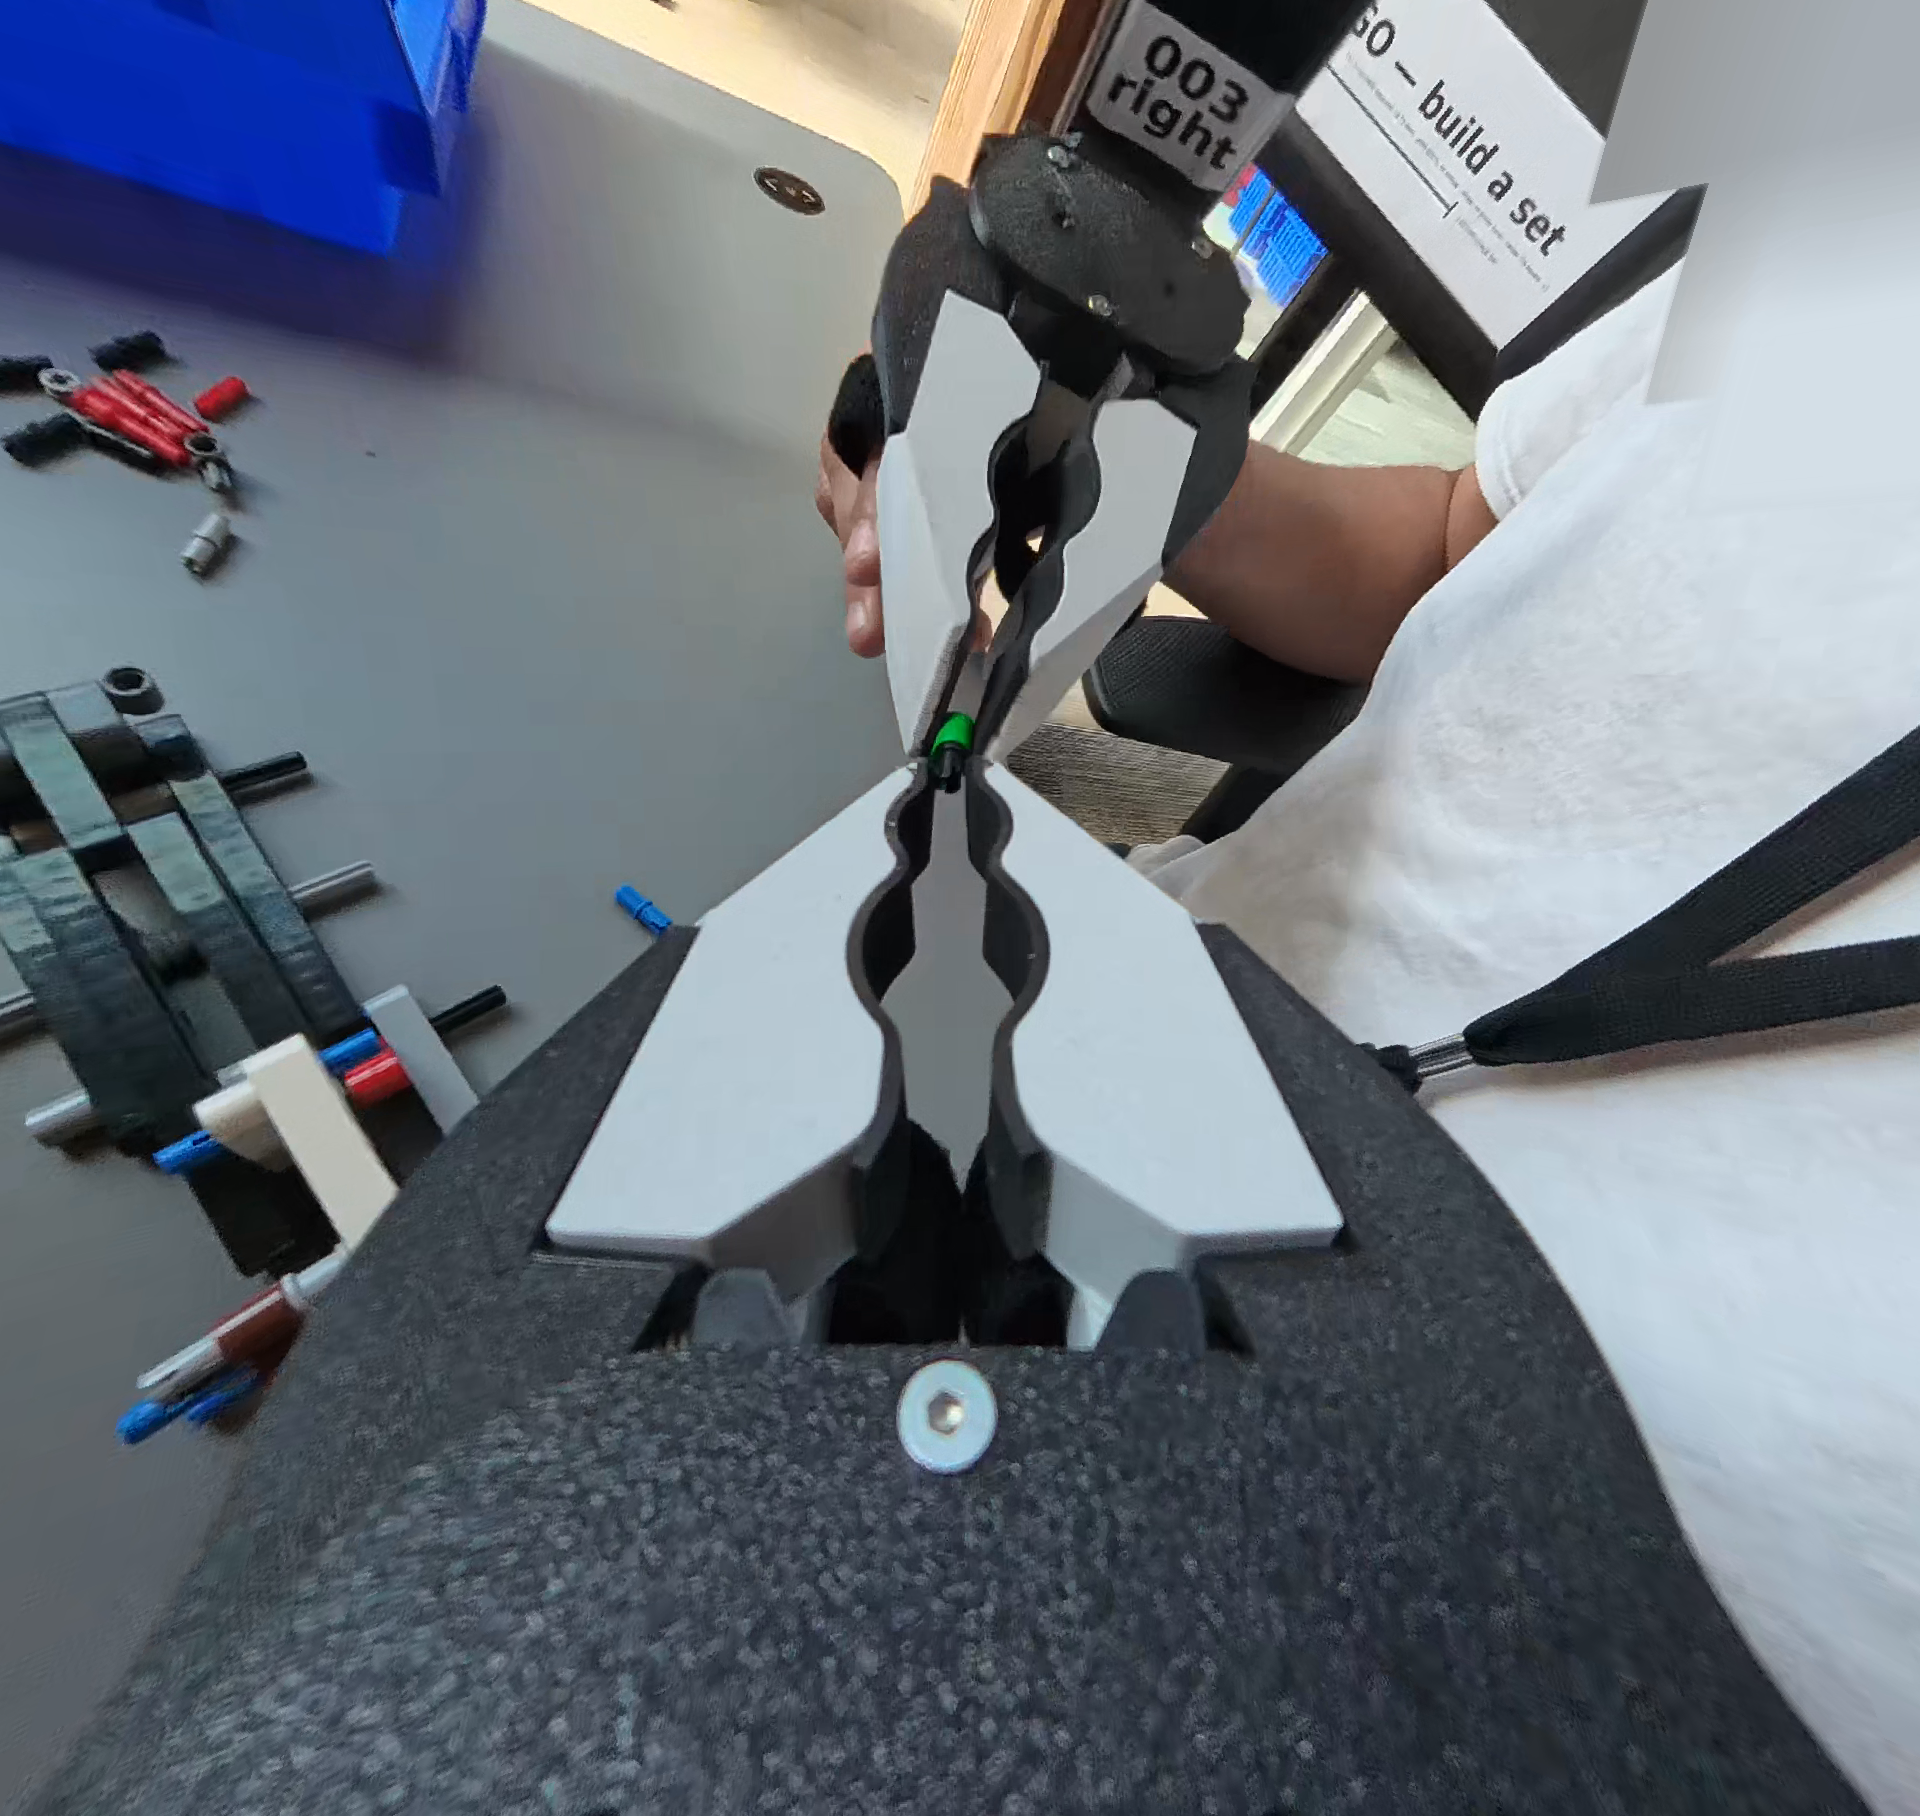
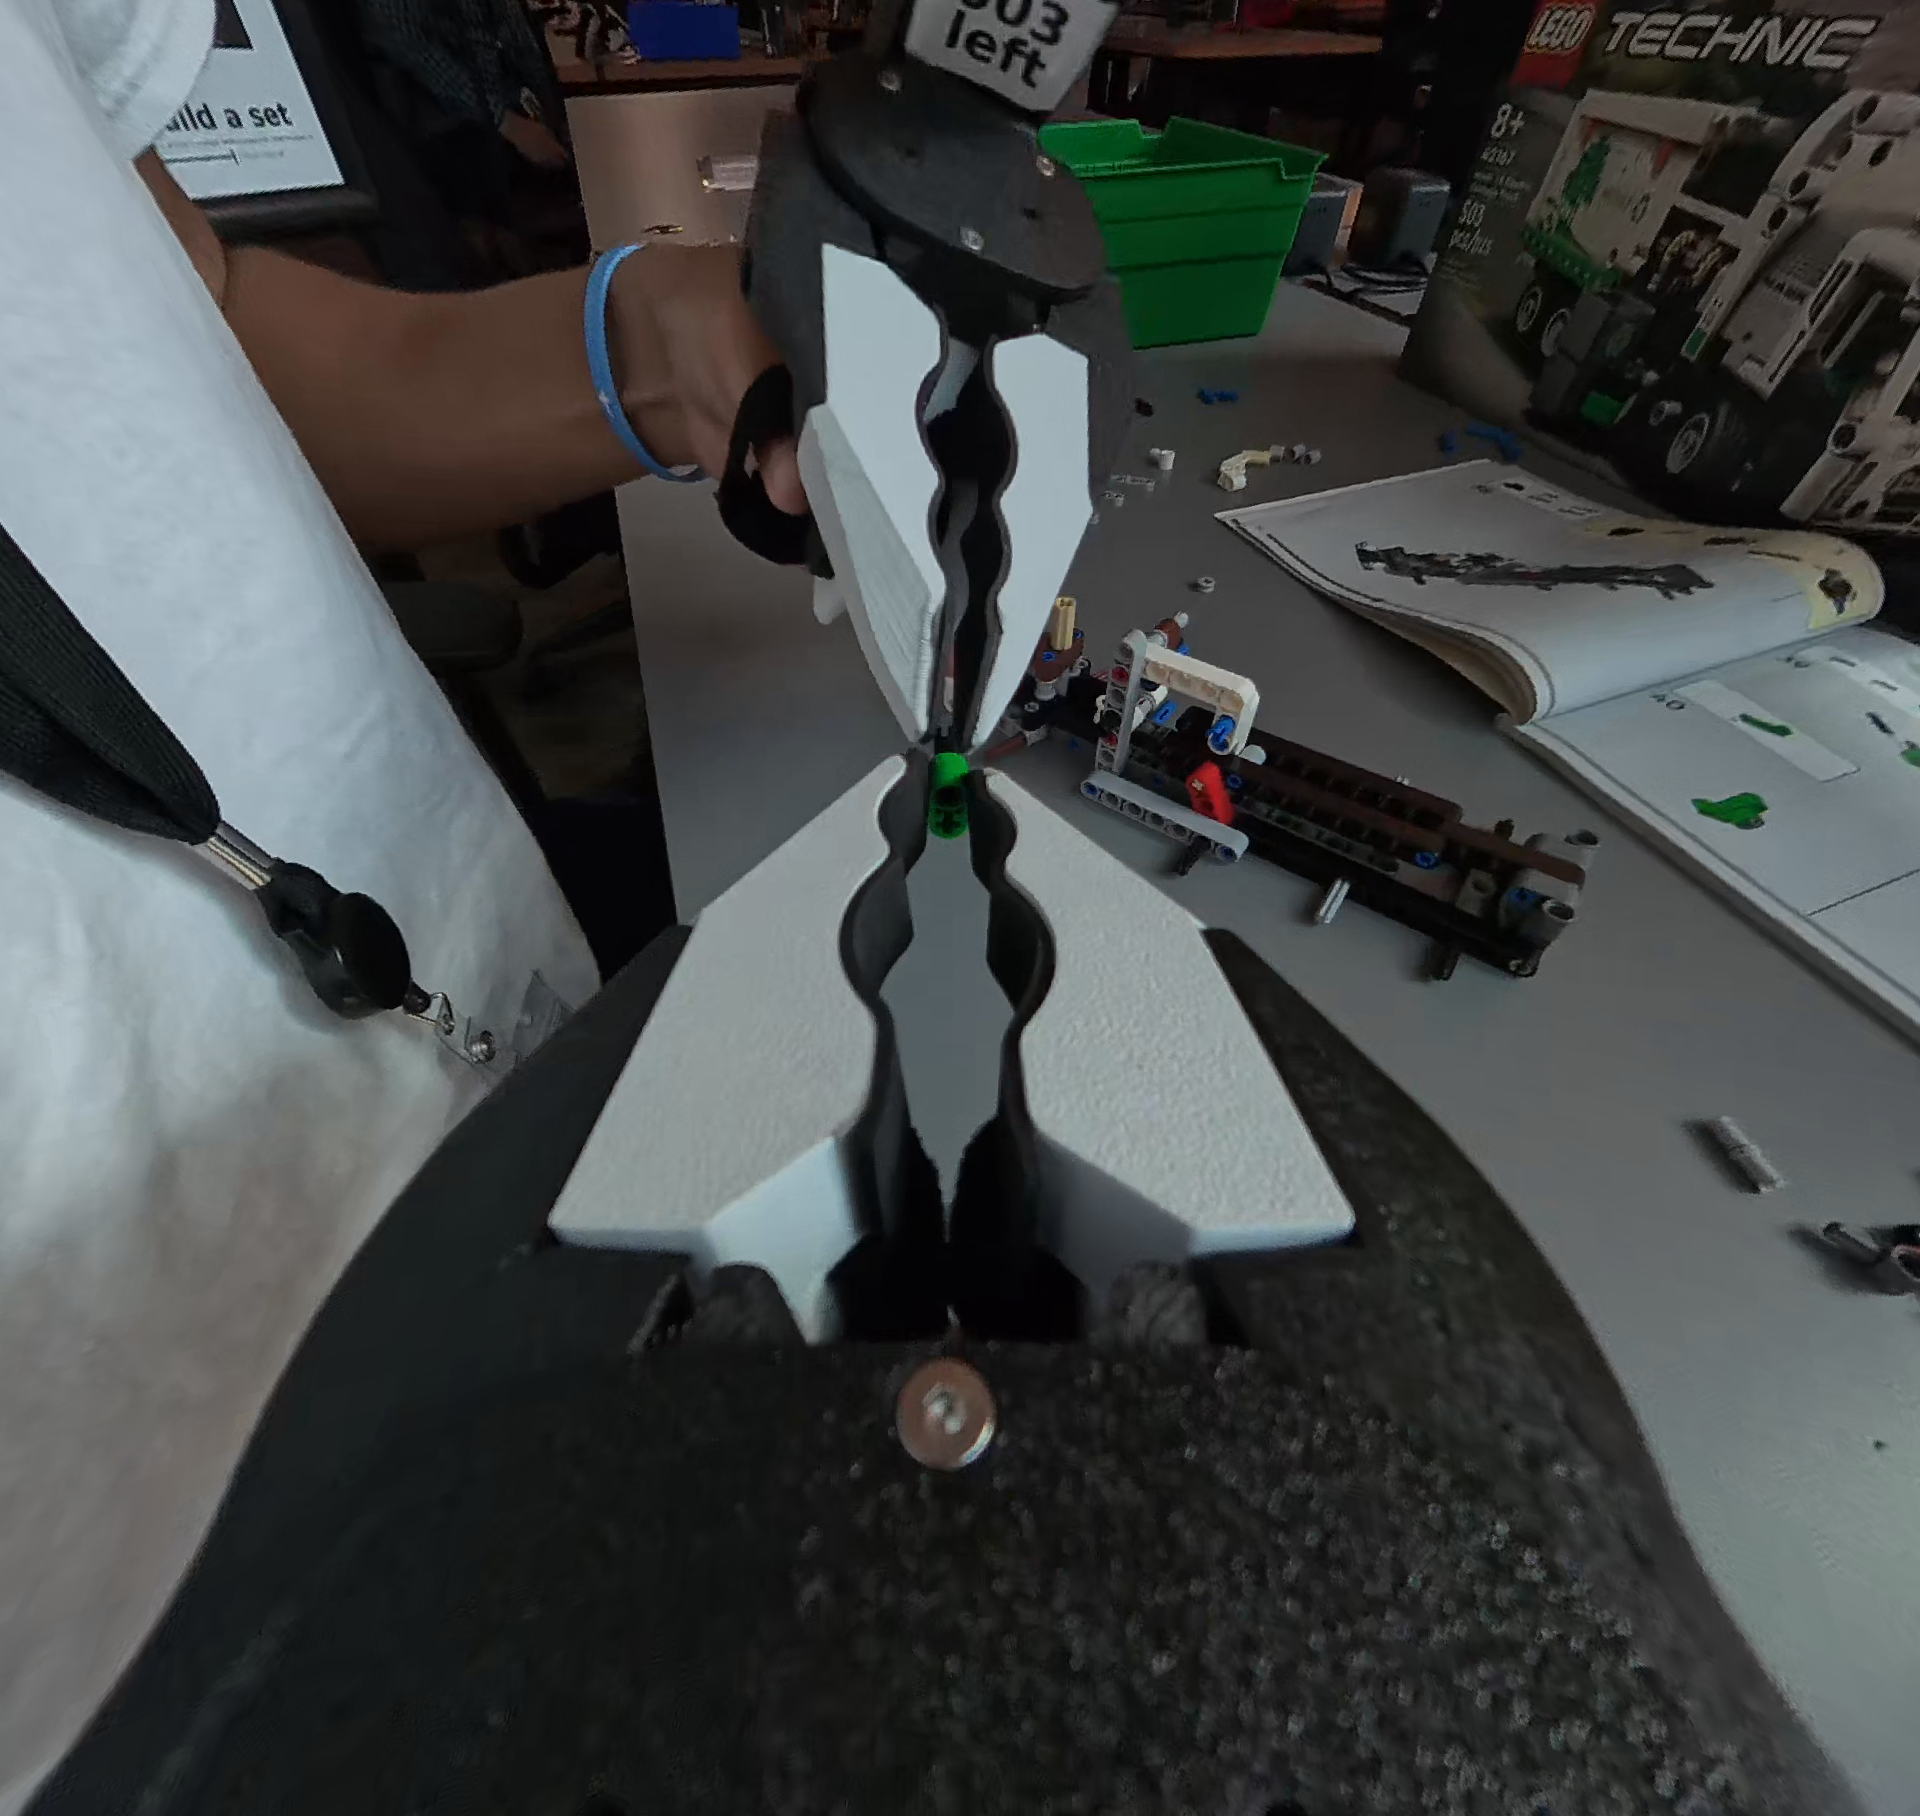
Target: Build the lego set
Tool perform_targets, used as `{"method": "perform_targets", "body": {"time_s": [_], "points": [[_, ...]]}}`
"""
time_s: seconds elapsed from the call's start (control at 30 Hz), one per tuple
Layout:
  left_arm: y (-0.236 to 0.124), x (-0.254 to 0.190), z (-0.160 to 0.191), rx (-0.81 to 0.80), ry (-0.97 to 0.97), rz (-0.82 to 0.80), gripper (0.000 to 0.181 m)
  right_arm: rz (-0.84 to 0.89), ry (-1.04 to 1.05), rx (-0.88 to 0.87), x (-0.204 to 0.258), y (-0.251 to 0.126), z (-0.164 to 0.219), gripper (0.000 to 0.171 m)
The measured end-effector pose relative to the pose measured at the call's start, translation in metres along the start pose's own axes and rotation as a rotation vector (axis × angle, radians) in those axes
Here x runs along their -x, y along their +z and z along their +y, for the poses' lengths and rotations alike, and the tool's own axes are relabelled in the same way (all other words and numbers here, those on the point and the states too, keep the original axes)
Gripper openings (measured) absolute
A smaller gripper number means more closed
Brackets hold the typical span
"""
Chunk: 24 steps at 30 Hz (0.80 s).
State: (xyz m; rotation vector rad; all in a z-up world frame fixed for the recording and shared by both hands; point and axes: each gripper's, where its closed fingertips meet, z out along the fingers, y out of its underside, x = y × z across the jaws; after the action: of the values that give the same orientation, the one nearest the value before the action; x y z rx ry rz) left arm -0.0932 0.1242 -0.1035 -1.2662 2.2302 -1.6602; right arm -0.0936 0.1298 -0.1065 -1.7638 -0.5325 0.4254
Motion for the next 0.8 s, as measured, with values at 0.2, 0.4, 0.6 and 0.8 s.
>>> {"method": "perform_targets", "body": {"time_s": [0.2, 0.4, 0.6, 0.8], "points": [[0.002, 0.024, 0.008, 0.02, 0.04, -0.242, 0.019, 0.117, 0.045, 0.052, -0.015, 0.003, 0.012, 0.006], [0.002, 0.023, 0.004, -0.117, -0.097, -0.277, 0.009, 0.321, -0.233, 0.052, -0.023, 0.007, 0.009, 0.006], [0.0, 0.019, 0.005, -0.183, -0.169, -0.216, 0.007, 0.3, -0.217, 0.09, -0.018, 0.008, 0.012, 0.007], [-0.005, 0.016, 0.002, -0.222, -0.173, -0.18, 0.0, 0.311, -0.189, 0.178, -0.014, 0.008, 0.004, 0.006]]}}
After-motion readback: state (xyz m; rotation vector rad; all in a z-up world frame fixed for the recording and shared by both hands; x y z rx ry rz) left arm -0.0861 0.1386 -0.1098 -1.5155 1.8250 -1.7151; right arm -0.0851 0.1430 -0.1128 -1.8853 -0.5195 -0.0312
